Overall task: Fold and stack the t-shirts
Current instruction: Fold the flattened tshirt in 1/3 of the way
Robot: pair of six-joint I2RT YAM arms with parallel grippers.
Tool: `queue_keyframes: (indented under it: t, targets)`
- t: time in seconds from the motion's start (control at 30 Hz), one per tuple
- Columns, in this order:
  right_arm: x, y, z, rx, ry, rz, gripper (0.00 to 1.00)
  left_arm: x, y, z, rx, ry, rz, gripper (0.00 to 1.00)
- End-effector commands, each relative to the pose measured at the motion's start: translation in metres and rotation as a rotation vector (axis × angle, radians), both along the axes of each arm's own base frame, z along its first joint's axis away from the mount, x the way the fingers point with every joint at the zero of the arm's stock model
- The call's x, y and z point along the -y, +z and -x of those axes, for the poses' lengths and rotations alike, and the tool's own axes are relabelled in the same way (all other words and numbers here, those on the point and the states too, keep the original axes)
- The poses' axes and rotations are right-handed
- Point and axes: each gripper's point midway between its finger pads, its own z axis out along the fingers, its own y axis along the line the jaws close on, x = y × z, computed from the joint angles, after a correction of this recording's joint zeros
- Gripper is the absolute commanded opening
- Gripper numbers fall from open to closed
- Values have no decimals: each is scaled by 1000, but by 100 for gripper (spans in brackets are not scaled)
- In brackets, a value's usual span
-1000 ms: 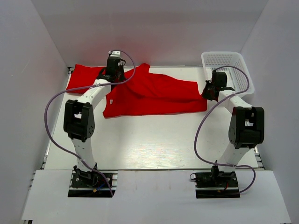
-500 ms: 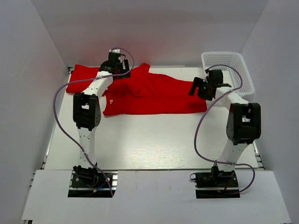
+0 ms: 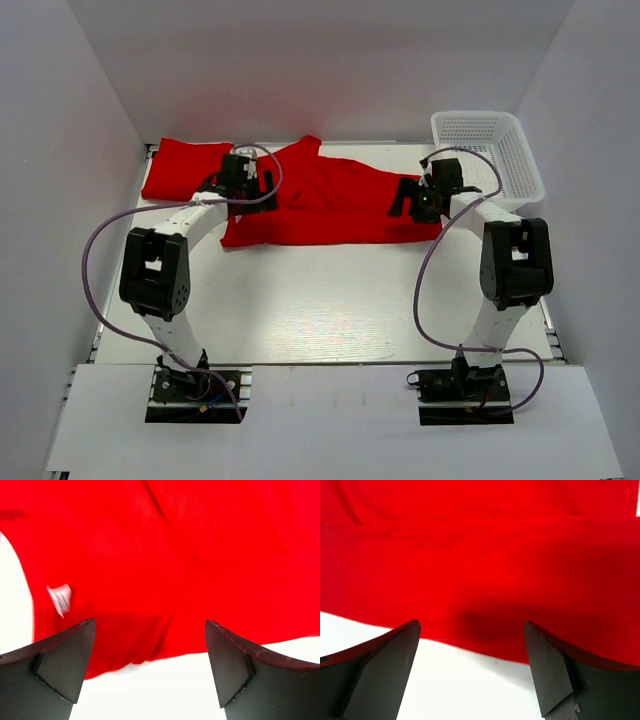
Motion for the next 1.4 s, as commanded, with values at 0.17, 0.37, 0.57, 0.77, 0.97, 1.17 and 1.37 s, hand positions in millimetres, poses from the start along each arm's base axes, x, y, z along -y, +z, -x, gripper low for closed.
queue_keyframes:
  t: [0.17, 0.37, 0.57, 0.77, 0.97, 1.17, 1.37]
  targets:
    - [15, -53, 4, -113, -60, 42, 90, 3, -63, 42, -144, -20, 77, 100]
    - [14, -62, 56, -189, -100, 4, 90, -8, -105, 109, -318, 36, 86, 100]
    - [31, -65, 136, -264, -123, 57, 90, -33, -113, 221, -500, 140, 65, 100]
    - [12, -52, 213, -261, 52, -18, 90, -23, -63, 279, -462, 163, 222, 100]
    - [-3, -1, 197, -58, 184, -42, 90, -28, 19, 213, -134, 86, 148, 100]
    - [-6, 36, 168, 88, 163, -52, 90, 14, 27, 144, -116, -136, 3, 100]
    - [7, 26, 162, 68, 96, 4, 90, 50, 6, 121, -169, -313, -332, 100]
